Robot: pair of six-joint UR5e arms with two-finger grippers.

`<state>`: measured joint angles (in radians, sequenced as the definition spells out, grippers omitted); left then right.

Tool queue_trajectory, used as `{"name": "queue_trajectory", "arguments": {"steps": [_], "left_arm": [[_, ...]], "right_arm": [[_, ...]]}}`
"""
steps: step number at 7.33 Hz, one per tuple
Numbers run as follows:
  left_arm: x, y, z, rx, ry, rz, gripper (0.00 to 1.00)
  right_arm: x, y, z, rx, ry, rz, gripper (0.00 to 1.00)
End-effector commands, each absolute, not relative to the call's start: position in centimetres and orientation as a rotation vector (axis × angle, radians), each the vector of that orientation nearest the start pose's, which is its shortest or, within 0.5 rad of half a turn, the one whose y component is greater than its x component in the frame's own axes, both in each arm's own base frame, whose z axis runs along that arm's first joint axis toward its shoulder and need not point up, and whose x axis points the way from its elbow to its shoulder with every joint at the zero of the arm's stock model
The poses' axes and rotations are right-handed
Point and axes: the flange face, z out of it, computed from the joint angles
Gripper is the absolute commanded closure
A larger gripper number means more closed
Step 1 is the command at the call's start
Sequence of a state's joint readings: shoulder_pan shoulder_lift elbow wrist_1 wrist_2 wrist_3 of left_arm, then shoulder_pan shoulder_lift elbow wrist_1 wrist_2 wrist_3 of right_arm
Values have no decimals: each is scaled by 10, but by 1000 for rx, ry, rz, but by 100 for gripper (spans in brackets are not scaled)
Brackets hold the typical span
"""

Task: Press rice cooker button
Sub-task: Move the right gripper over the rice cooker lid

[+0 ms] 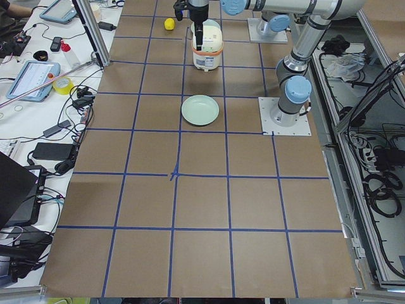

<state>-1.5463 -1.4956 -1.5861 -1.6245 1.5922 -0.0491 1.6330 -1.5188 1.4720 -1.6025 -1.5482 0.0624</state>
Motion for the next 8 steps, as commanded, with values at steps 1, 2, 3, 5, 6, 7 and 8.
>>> {"name": "queue_trajectory", "arguments": {"steps": [1, 2, 3, 5, 6, 7, 8], "left_arm": [[-120, -463, 511, -115, 3118, -10, 0], [-120, -463, 511, -115, 3118, -10, 0], [-120, -463, 511, -117, 3118, -10, 0], [-120, -463, 511, -115, 3118, -10, 0], [-120, -463, 511, -115, 3118, -10, 0], [-120, -463, 511, -115, 3118, -10, 0], [-120, -463, 511, -115, 3118, -10, 0]], "right_arm": [[188, -496, 480, -47, 3107, -10, 18], [203, -488, 470, -85, 3107, 38, 36], [226, -473, 450, -42, 3113, 98, 63], [252, -454, 407, -59, 3119, 146, 97], [253, -450, 391, -60, 3113, 131, 97], [254, -444, 383, -57, 3096, 156, 100], [254, -443, 382, -54, 3090, 165, 100]]}}
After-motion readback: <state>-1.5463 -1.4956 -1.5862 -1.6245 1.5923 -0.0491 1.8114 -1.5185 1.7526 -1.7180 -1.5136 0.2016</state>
